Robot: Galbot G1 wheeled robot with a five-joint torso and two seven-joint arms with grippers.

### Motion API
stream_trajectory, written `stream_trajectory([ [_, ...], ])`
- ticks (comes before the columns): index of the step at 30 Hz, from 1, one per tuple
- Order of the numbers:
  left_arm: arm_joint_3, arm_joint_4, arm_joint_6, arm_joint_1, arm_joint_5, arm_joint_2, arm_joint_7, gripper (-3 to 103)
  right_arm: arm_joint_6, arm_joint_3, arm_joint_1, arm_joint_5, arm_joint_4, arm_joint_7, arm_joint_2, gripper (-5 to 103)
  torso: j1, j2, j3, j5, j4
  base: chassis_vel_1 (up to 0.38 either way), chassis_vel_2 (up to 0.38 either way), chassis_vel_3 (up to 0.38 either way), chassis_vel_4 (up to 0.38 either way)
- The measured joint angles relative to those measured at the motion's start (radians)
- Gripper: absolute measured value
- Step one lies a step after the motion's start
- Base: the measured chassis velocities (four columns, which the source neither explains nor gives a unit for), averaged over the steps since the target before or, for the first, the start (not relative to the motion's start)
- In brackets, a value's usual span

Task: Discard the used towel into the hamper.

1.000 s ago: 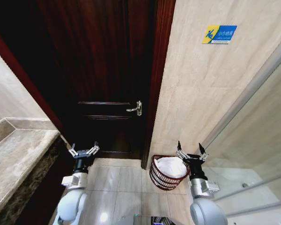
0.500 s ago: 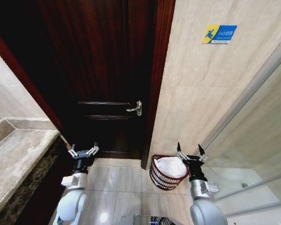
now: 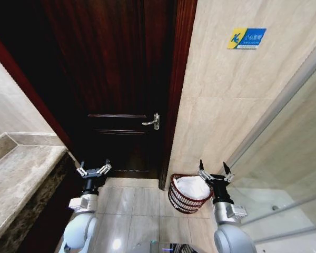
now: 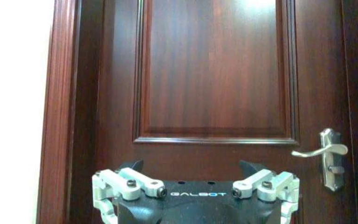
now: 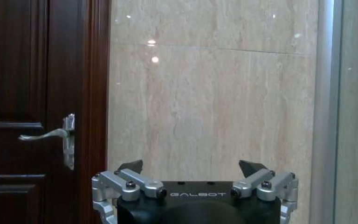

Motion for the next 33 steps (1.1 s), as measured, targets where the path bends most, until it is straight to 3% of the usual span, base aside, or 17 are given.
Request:
stream_trajectory([
  [20, -0.001, 0.000, 0.004, 0.004, -0.002, -0.003, 0.008, 100, 0.009, -0.004, -0.014, -0.001, 0.004, -0.001, 0.000, 100, 0.000, 0.000, 0.000, 0.0000, 0.0000, 0.009, -0.006, -0.001, 0.009],
  [33, -0.009, 0.010, -0.027, 0.002, -0.012, -0.002, 0.008, 100, 0.006, -0.005, -0.021, -0.008, 0.011, -0.010, -0.002, 100, 0.000, 0.000, 0.000, -0.0001, 0.0000, 0.009, -0.001, 0.000, 0.008],
])
